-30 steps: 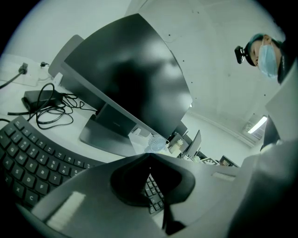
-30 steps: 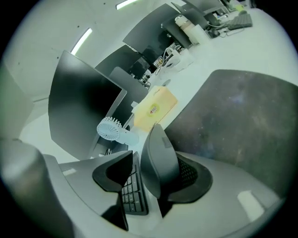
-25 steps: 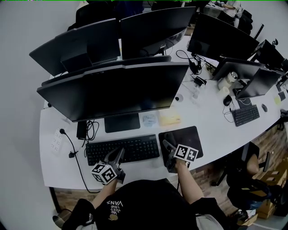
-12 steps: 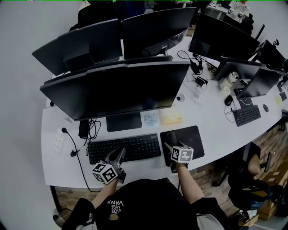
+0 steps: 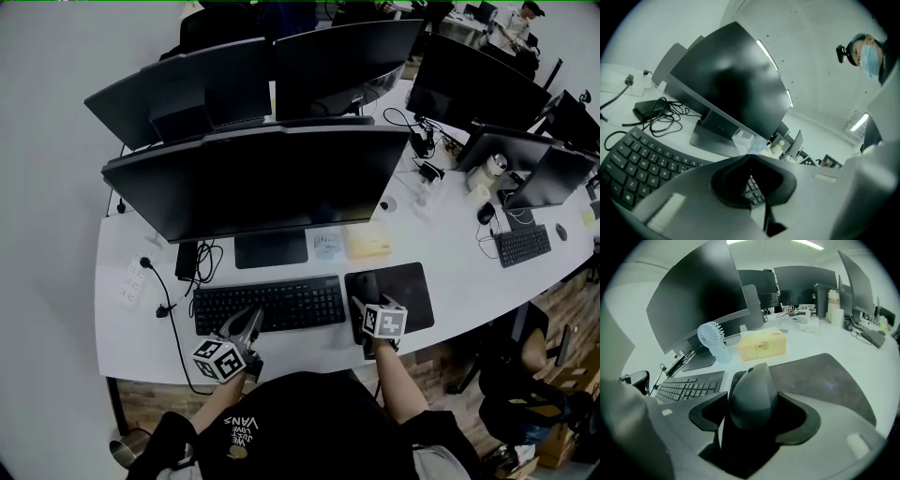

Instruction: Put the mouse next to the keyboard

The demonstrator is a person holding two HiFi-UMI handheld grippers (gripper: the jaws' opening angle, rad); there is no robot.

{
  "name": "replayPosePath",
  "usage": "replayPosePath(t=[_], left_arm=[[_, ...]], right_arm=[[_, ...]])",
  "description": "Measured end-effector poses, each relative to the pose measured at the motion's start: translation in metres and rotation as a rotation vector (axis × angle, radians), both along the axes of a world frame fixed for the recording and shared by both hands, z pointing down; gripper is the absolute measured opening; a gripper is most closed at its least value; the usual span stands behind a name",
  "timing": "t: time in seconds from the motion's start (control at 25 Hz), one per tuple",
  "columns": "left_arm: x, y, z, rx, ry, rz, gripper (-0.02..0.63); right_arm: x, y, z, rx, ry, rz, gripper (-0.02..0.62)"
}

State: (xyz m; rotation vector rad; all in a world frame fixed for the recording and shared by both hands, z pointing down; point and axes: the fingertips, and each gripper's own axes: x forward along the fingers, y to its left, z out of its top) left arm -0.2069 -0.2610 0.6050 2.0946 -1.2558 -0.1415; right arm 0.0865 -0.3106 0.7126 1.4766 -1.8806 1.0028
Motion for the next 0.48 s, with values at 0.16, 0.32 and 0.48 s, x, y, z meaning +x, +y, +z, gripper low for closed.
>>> replayPosePath(t=[0.16,0.32,0.48], left_arm=[[-0.008,0.009,-0.001,-0.003,-0.005,-0.007,0.002],[-0.012,0.015,-0.005,0.008,-0.006,0.004,0.002],[-0.013,0.022,-0.007,0.024,-0.006,0.030,0.002]], right_arm=[[0.003,0.004,0.001,-0.004,0.040,-0.004,0.334],[0.004,0.009,-0.002,0.009,0.038,0.016,0.339],[0.001,0.014,-0.013,0.046,0.032,0.043,0.339]])
